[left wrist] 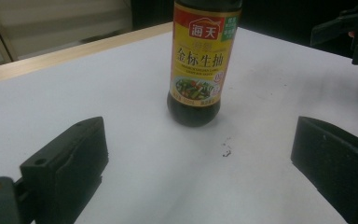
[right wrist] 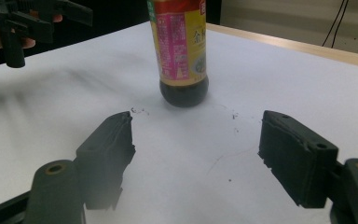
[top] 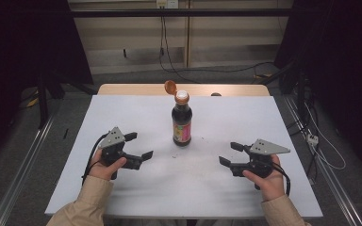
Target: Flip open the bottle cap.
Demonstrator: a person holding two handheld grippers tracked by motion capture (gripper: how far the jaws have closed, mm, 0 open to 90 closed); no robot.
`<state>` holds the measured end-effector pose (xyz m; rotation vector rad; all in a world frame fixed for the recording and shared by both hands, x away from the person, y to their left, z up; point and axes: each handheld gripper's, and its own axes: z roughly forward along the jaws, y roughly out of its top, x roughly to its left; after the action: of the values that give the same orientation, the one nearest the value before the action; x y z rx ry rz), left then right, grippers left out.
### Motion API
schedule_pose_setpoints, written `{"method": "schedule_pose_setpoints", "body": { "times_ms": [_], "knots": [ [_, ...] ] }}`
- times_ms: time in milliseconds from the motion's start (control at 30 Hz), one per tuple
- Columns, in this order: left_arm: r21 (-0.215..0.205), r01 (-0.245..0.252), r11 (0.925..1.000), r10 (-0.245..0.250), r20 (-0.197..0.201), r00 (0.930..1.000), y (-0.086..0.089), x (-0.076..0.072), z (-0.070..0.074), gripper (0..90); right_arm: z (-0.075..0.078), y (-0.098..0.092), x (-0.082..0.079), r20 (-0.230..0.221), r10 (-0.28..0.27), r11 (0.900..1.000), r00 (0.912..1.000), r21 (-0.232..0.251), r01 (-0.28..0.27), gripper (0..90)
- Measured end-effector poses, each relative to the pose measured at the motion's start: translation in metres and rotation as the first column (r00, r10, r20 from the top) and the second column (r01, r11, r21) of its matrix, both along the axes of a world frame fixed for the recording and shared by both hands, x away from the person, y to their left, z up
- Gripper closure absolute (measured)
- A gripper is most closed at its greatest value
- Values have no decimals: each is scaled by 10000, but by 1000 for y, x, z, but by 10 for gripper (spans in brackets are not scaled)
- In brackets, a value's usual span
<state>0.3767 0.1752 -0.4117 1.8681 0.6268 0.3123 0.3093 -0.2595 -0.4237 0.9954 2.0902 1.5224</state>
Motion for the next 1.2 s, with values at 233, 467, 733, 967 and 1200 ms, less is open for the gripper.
{"method": "schedule_pose_setpoints", "body": {
  "times_ms": [233,467,733,967,1200],
  "knots": [
    [47,-79,10000,79,-22,10000,8,-3,-1,35,-7,-5,-5,-53,-17,10000,10000,-73,17,252],
    [140,-187,9997,188,-29,9998,16,-5,-3,35,-13,-12,-12,-87,-48,9999,10000,-162,47,248],
    [248,-276,9993,276,-25,9996,25,-8,-7,36,-16,-18,-16,-105,-189,9998,9998,-95,188,243],
    [289,-352,9990,357,-140,9993,38,-12,-10,36,-15,-22,-19,-24,-288,9996,9996,0,288,242],
    [353,-479,9982,485,-152,9987,50,-17,-15,37,-17,-25,-20,-57,-376,9993,9993,-25,376,239]
  ]
}}
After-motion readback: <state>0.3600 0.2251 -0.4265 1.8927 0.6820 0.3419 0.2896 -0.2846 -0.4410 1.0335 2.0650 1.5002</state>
